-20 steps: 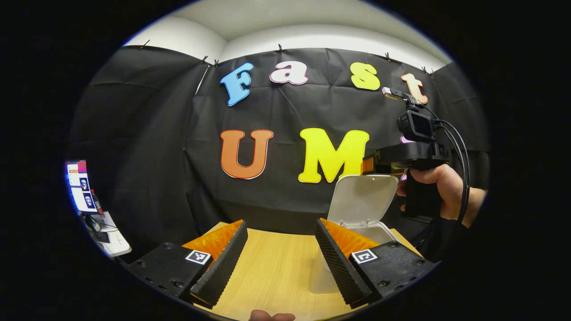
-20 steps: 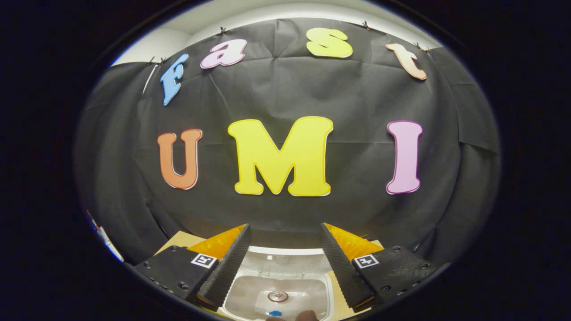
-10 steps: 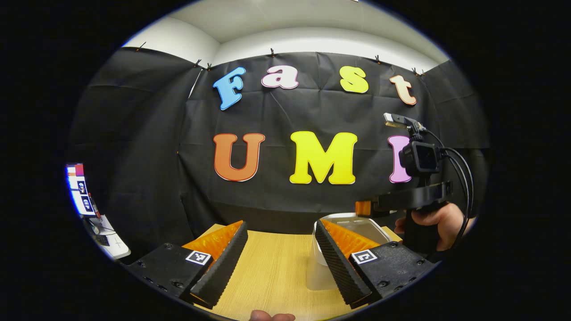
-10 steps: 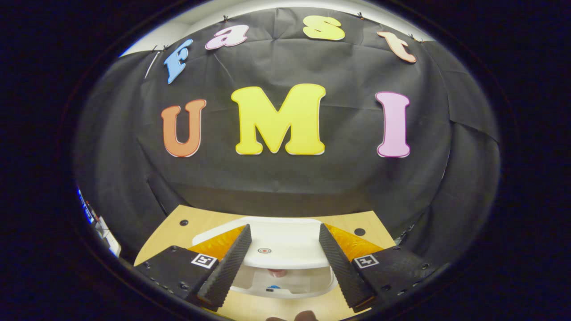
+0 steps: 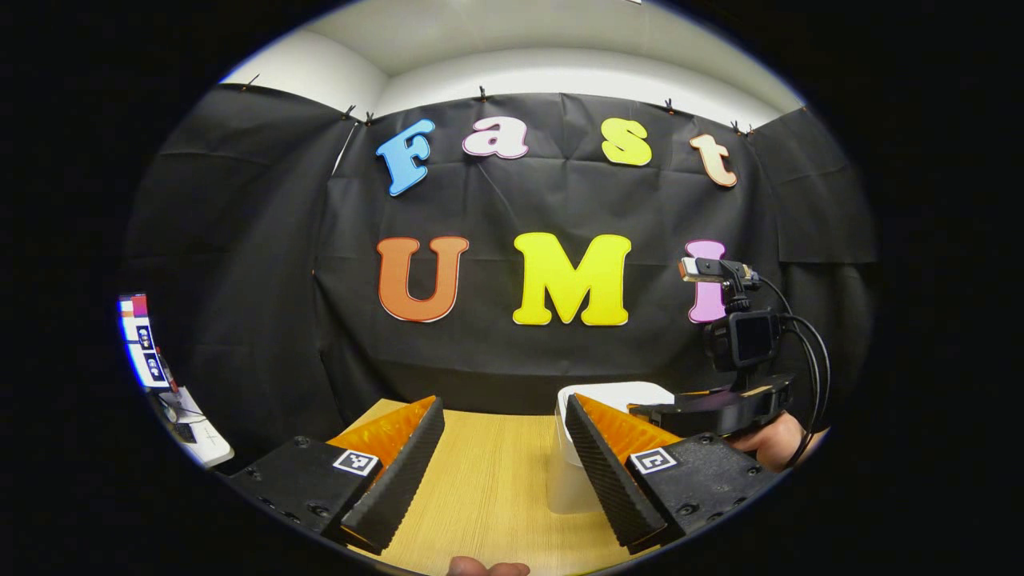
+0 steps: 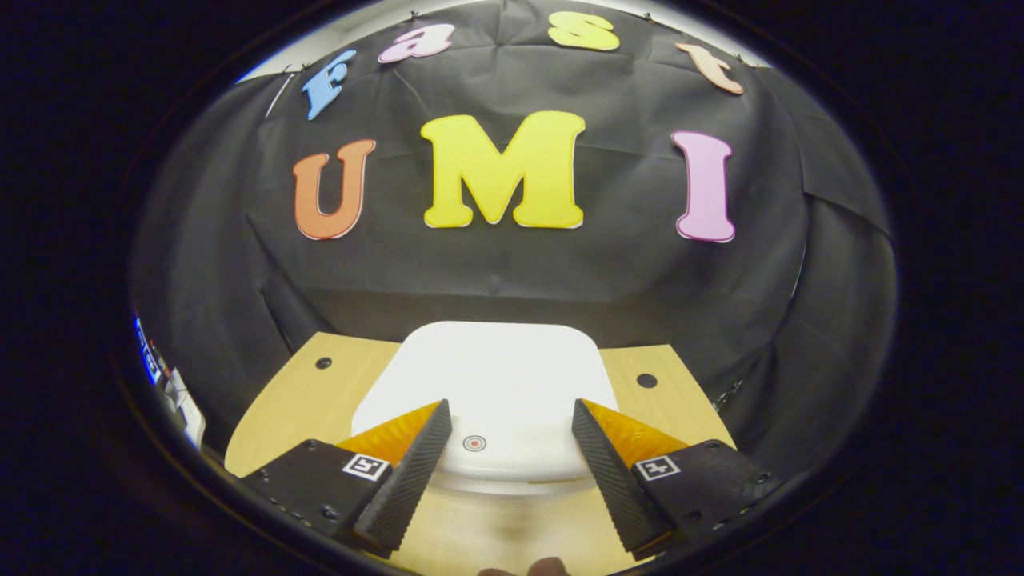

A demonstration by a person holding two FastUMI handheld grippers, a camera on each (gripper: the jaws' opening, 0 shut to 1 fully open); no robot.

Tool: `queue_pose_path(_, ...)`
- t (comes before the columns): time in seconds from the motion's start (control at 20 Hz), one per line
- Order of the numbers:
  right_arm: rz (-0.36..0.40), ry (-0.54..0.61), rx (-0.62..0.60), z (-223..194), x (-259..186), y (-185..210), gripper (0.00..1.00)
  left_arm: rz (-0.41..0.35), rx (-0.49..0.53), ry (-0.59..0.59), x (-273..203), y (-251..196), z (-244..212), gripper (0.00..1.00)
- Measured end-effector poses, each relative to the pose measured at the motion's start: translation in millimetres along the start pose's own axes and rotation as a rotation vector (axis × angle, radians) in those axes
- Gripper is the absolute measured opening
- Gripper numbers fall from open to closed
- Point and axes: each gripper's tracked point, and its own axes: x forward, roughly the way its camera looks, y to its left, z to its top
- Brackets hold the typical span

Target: Press the lid of the desktop garbage bin to open it, pick up the crumpled paper on the desktop and throw it into the bin, then pick up the pop can on the desktop and drop it into the bin, and finally close the garbage bin lid.

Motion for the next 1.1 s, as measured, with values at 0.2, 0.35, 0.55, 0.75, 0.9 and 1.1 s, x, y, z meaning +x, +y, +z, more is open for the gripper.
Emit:
queue_pose_path(0.2,0.004,0.003,-0.008,-8.9,-1.9,-0.1,0.95,-0.004,0.002,0.001,-1.0,-0.2,-0.6,0.98)
queue_pose_path(0.35,0.005,-0.002,-0.001,-10.2,0.1,-0.2,0.96,-0.004,-0.001,0.011,-0.1,-1.3,-4.1,0.98)
queue_pose_path(0.55,-0.013,-0.023,-0.060,-22.0,4.0,0.6,0.97,-0.003,-0.011,0.012,1.2,-4.5,-5.6,0.98)
queue_pose_path(0.75,-0.022,-0.075,-0.061,-25.4,3.2,1.1,0.99,-0.016,-0.020,0.016,4.1,-10.8,-4.9,0.98)
queue_pose_path(0.9,-0.016,-0.129,-0.023,-15.0,0.2,-1.4,0.97,-0.023,-0.014,0.008,7.0,-12.6,-1.3,1.00)
queue_pose_path(1.1,0.007,-0.181,0.000,-2.5,-10.1,-2.3,0.94,-0.065,0.001,-0.022,18.6,-16.8,11.8,0.98)
